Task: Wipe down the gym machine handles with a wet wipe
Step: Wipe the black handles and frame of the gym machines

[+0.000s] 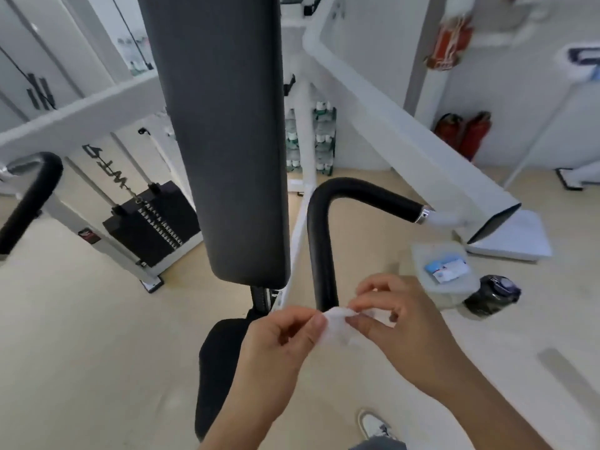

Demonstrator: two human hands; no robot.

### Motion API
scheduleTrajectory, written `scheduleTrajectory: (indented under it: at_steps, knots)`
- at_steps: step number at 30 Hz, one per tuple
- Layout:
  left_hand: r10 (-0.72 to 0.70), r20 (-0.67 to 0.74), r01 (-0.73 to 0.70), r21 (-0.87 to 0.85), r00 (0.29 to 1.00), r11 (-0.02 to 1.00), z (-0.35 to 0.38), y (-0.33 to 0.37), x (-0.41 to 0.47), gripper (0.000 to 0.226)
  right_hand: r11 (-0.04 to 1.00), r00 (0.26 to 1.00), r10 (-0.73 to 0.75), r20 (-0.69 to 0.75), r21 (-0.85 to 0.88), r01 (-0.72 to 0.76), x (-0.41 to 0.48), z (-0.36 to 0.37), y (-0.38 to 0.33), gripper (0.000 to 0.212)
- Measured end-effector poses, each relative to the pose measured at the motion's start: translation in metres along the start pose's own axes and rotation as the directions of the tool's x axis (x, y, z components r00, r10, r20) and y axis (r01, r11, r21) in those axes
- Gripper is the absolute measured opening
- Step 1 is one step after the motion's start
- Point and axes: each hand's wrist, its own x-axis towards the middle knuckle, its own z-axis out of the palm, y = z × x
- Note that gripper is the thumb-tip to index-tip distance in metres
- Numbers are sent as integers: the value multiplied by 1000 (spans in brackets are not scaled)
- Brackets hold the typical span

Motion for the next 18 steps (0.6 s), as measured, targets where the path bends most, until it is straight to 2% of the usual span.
scheduleTrajectory:
  at_steps: [4, 8, 10, 13, 16, 18]
  knots:
    - [3, 60, -7, 66, 998, 998, -15, -19, 6, 15, 998, 959, 64, -277, 17, -62, -22, 38, -8, 19]
    - [-9, 15, 8, 56, 1000, 998, -16, -27, 18, 12, 995, 867, 89, -490, 75, -59, -21, 72, -15, 19]
    - [-11, -28, 12, 47, 1000, 999, -15, -30, 24, 7, 997, 852, 58, -520, 67, -28, -22, 84, -14, 15]
    - [-52, -62, 52, -4, 997, 999, -10, -34, 30, 9, 992, 806, -94, -585, -124, 26, -25, 98, -12, 12]
    - [-70, -38, 69, -28, 997, 997, -10, -37, 32, 5, 953, 757, -222, -614, -300, 36, -15, 107, -18, 26]
    - [-80, -16, 78, -79, 997, 994, -14, -37, 35, 6, 919, 768, -291, -571, -389, 59, 0, 110, -28, 29]
